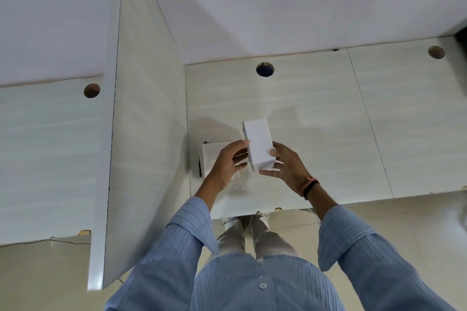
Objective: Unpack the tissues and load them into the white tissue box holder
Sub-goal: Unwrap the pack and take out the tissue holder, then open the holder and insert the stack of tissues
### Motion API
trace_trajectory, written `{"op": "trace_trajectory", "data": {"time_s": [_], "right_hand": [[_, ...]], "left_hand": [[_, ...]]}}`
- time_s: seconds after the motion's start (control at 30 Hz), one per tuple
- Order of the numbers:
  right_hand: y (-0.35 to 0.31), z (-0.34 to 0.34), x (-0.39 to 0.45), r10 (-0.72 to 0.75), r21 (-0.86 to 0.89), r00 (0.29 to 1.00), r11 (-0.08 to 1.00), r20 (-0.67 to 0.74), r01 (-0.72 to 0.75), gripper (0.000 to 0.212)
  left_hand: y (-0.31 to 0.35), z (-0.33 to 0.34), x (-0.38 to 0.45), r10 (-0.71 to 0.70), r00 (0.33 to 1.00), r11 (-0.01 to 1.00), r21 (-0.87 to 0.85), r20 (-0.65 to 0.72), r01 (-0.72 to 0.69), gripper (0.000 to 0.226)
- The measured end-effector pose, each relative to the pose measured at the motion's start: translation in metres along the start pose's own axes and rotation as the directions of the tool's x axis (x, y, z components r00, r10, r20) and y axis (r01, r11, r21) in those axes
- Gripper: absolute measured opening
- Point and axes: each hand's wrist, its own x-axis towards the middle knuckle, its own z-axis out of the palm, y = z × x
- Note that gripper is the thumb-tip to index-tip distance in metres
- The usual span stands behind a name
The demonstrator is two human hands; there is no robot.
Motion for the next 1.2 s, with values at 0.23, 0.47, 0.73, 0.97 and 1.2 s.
{"op": "trace_trajectory", "data": {"time_s": [0.23,0.47,0.73,0.97,1.2], "right_hand": [[0.007,0.002,-0.007,0.013,0.011,1.000,1.000,-0.005,-0.013,0.039],[0.008,0.005,-0.008,0.000,0.084,0.999,0.996,-0.038,0.004,0.039],[0.011,-0.008,-0.005,0.116,0.450,0.993,0.889,-0.037,-0.087,0.053],[0.032,-0.027,0.002,0.158,0.684,0.986,0.712,0.060,-0.156,0.074],[0.047,-0.031,0.009,0.198,0.777,0.980,0.619,-0.014,-0.114,0.062]], "left_hand": [[-0.005,0.005,-0.004,0.016,0.999,1.000,0.017,-0.052,-0.015,0.058],[-0.004,0.004,-0.003,0.005,0.996,0.998,-0.060,-0.089,-0.010,0.037],[-0.001,-0.009,-0.008,0.026,0.993,0.943,-0.326,-0.114,-0.062,0.060],[-0.009,-0.020,-0.017,-0.031,0.985,0.898,-0.437,-0.173,-0.048,0.078],[-0.016,-0.028,-0.017,-0.019,0.990,0.870,-0.491,-0.140,-0.053,0.085]]}}
